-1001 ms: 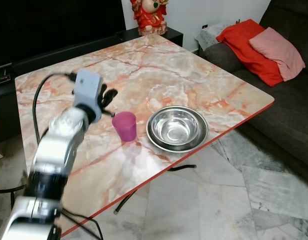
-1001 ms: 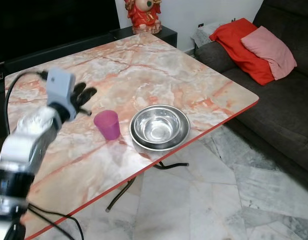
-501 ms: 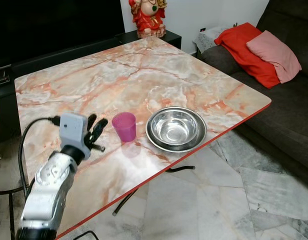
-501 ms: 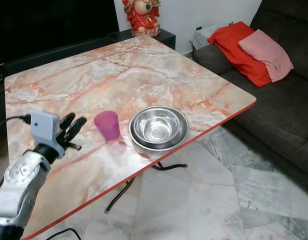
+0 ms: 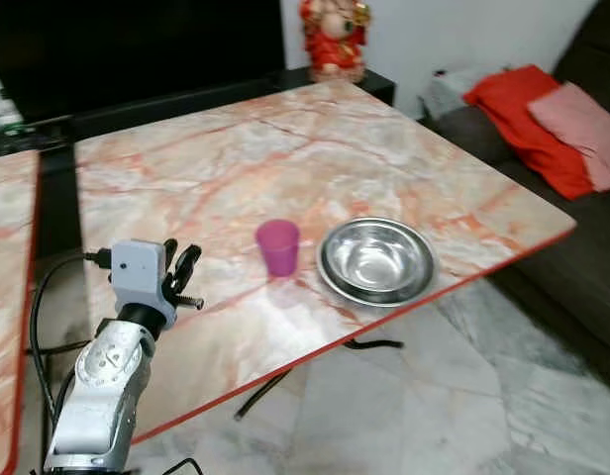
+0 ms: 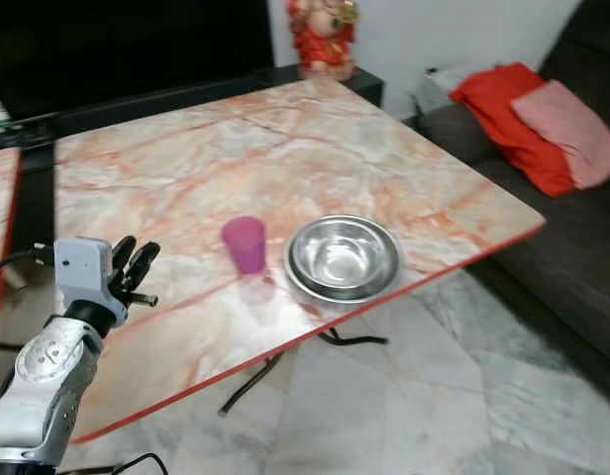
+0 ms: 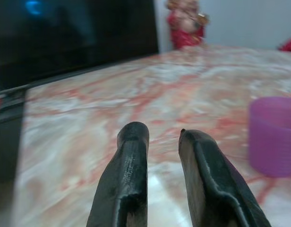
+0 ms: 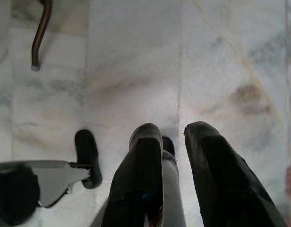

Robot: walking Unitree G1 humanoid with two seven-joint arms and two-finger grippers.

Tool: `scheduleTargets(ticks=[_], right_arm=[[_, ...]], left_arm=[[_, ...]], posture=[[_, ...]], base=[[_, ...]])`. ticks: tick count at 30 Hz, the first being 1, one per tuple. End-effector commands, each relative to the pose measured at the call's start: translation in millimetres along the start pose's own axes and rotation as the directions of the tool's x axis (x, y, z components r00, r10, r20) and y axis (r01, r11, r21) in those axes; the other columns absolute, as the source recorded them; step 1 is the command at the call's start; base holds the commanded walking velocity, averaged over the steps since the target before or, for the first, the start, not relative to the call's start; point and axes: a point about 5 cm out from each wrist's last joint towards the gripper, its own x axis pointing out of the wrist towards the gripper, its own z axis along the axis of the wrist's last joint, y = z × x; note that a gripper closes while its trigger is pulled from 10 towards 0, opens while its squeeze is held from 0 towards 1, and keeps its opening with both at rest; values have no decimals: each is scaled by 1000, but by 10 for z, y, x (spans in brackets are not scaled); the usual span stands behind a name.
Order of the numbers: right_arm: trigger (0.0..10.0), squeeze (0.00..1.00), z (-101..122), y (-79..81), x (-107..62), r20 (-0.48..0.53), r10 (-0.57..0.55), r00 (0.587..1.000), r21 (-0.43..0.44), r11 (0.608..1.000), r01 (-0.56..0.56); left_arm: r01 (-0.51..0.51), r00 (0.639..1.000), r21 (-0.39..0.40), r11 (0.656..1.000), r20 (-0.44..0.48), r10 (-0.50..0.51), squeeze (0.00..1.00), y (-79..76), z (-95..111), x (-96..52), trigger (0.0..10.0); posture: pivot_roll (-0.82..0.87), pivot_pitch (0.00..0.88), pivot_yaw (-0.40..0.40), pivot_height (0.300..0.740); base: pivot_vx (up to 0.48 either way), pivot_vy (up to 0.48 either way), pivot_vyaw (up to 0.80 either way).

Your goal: Setting the table

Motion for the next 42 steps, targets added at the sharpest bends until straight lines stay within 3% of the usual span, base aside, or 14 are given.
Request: scheduleTargets(ticks=[1,7,15,20,27,32,42], right_arm=[[10000,0,-42,15,-8,-14,6,1000,-9,1000,-7],[10000,0,-30,11,-5,-13,11,1000,-19,1000,-11],[10000,0,45,-56,7,-5,13,1000,-55,998,-13],[10000,0,90,-78,16,2,10,1000,-63,998,-10],[10000,0,88,-84,17,-6,12,1000,-63,998,-13],[10000,0,90,-127,13,-13,6,1000,-67,998,-7],[10000,0,17,-84,-1,-26,21,999,-78,997,-23]], left_arm=[[-34,999,4,999,1,34,0,61,-4,-20,10000],[-69,997,-26,997,-25,68,0,33,-101,-42,10000],[-84,995,-39,996,-56,82,0,-117,-267,-129,10000],[-92,994,-40,995,-57,90,0,-95,-277,-126,10000],[-121,991,-39,992,-65,119,0,-77,-324,-133,10000],[-120,990,-73,990,-78,114,0,-163,-350,-139,10000],[-128,989,-61,990,-82,123,0,-143,-339,-140,10000]], posture=[[9,71,38,740],[3,74,14,740],[-3,75,-32,740],[-3,78,-36,740],[-12,80,-54,740],[-9,91,-61,740],[-10,109,-49,740]], base=[[0,0,794],[0,0,794],[0,0,794],[0,0,729],[0,0,0],[0,0,0],[0,454,396]])
